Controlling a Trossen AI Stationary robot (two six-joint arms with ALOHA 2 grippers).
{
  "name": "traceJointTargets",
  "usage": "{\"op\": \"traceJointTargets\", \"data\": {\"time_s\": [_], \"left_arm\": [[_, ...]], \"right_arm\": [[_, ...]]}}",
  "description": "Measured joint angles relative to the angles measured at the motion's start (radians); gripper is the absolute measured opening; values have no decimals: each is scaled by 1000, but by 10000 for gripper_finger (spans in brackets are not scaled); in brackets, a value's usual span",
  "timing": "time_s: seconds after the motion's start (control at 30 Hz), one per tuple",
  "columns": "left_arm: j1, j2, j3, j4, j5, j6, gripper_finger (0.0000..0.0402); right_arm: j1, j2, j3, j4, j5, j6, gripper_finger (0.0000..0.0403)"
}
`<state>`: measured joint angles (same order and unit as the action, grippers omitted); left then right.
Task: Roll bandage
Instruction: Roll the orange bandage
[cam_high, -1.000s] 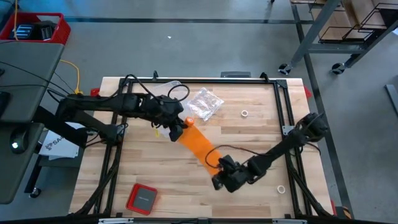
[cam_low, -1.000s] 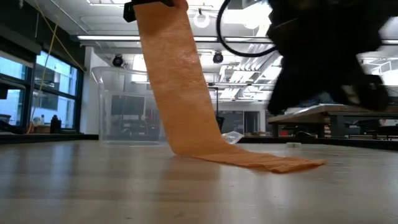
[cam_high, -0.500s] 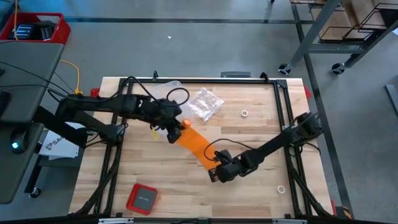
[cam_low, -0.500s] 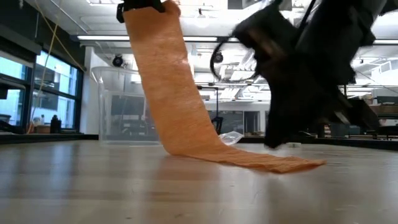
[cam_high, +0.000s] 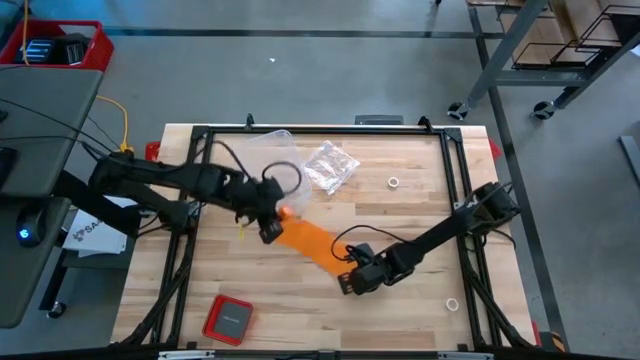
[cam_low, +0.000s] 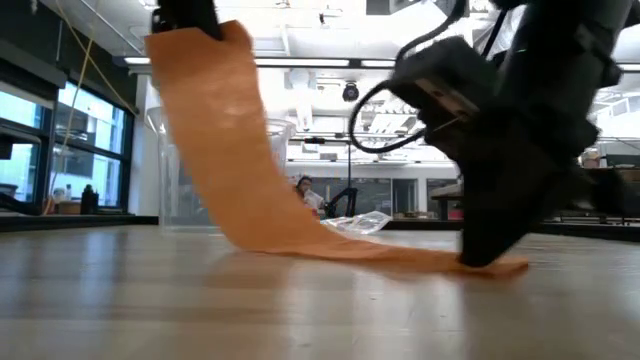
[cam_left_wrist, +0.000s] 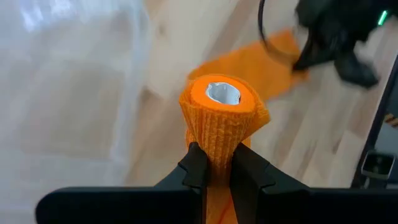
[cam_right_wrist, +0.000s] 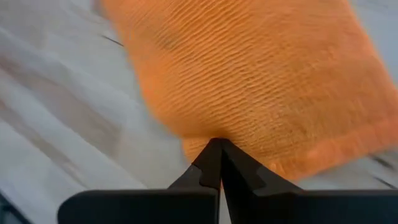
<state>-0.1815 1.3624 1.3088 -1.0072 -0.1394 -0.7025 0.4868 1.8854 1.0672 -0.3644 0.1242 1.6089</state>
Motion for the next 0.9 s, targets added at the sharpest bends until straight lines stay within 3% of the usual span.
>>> {"op": "traceJointTargets", "data": {"time_s": [0.23,0.57,0.9], "left_arm": [[-135,0,-159,97,-58,-253,28],[-242,1,-315,142,-166,-577,45],[-250,1,-410,137,-168,-682,78]], "right_arm": [[1,-55,-3,-139,-52,-44,0],[-2,-70,-3,-145,-130,-61,0],[-2,-78,-3,-135,-163,-65,0]]}}
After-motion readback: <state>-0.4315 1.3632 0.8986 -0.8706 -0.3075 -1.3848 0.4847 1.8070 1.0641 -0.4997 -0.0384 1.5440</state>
